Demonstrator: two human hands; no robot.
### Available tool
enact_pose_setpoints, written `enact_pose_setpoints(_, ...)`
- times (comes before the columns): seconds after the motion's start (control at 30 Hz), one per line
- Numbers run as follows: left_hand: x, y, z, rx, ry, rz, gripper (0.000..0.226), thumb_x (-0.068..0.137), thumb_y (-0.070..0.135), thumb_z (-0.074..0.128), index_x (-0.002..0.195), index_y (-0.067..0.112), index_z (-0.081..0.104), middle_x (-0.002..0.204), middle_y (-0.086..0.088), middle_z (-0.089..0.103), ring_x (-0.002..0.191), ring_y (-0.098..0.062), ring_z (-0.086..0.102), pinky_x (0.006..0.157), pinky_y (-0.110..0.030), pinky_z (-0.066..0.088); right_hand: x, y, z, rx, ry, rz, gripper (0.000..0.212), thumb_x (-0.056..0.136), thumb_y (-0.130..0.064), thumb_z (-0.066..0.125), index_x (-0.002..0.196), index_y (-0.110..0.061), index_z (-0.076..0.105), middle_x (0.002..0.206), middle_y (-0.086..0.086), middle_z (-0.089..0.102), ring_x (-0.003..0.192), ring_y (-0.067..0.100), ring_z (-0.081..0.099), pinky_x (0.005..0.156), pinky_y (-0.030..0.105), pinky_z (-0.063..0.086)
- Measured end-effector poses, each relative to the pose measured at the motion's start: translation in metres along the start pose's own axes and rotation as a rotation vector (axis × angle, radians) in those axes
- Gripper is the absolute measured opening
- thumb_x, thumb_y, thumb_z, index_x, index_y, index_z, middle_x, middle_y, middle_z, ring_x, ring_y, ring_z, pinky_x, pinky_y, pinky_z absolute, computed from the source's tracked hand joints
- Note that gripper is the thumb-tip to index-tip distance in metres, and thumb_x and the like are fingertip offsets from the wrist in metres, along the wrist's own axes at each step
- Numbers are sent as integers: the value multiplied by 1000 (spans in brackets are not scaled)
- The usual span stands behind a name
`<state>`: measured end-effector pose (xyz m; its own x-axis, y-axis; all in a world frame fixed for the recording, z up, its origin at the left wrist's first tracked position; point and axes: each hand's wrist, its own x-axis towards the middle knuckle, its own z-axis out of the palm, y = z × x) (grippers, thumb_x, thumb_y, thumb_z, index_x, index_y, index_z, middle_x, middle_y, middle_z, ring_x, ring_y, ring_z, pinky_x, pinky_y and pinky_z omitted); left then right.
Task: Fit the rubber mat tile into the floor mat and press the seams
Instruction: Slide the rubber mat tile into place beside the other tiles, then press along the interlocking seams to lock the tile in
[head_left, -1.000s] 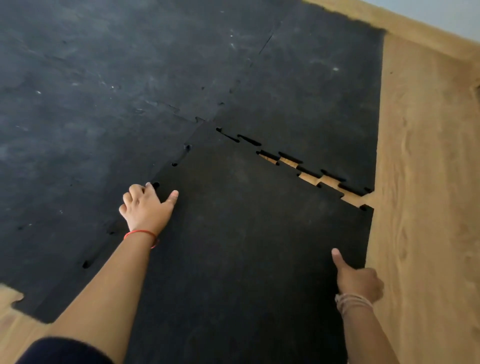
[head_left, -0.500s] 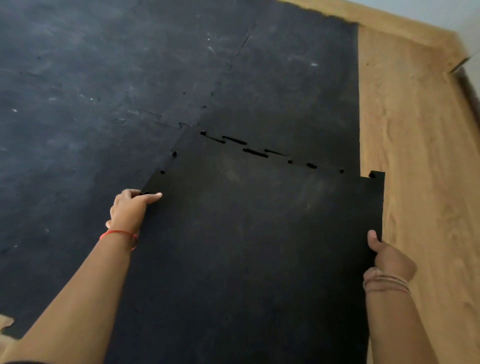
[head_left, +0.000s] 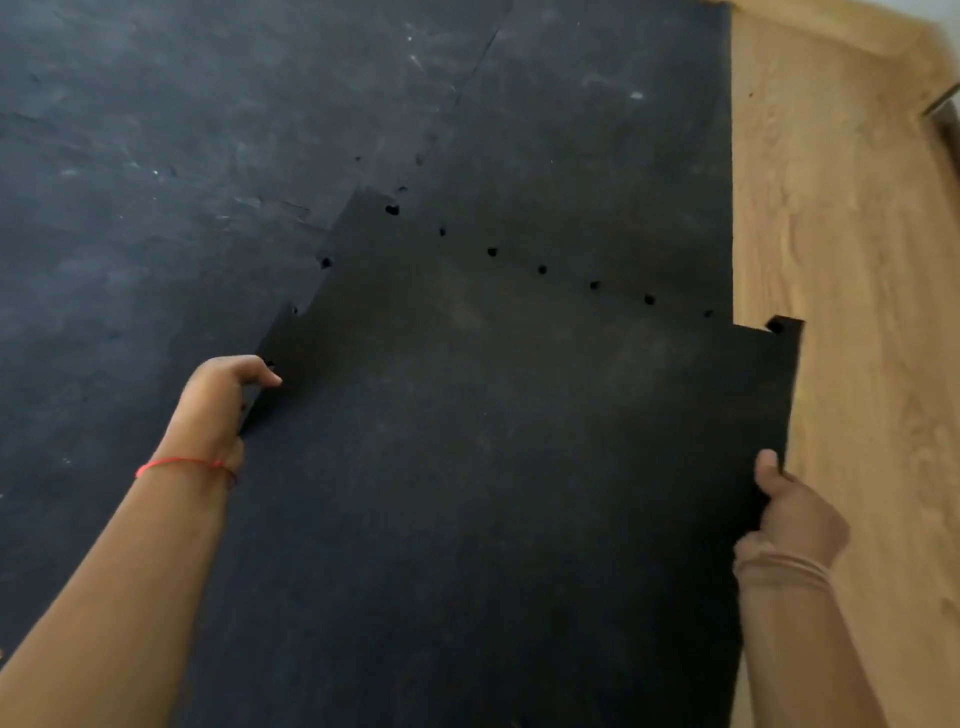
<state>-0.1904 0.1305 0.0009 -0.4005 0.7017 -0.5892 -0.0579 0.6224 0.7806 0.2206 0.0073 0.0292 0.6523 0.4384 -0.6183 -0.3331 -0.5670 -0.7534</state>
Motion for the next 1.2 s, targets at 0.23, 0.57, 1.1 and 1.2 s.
enact_pose_setpoints(0.23, -4, -11, 14, 577, 137, 149, 62, 73, 31, 65, 128, 13, 43, 138, -12, 35, 128, -31, 25, 101, -46, 24, 27, 2, 42, -438, 265, 151, 51, 94, -32, 48, 126, 7, 48, 126, 23, 53, 118, 36, 49, 86, 37, 35)
enact_pose_setpoints(0.57, -12, -17, 20, 648, 84, 231, 76, 51, 41, 53, 121, 13, 45, 130, -10, 38, 120, -30, 30, 93, -41, 24, 34, 23, 24, -375, 178, -6, 39, 91, -20, 55, 117, 9, 55, 122, 30, 58, 104, 41, 59, 52, 24, 36)
enact_pose_setpoints(1.1, -120, -177, -70, 722, 611, 179, 86, 81, 58, 33, 141, -1, 20, 150, -23, 23, 140, -36, 17, 112, -49, 14, -111, 87, 244, -1484, -969, -1650, 71, 90, -51, 21, 148, -11, 9, 158, 2, -6, 139, 18, -17, 116, 35, -2)
enact_pose_setpoints(1.2, -119, -178, -78, 684, 601, 123, 90, 81, 60, 44, 142, 0, 18, 150, -21, 24, 141, -30, 15, 113, -39, 12, -136, 97, 283, -1596, -1120, -1716, 78, 85, -58, 13, 149, -14, 3, 158, 0, -8, 139, 13, -20, 112, 29, -10)
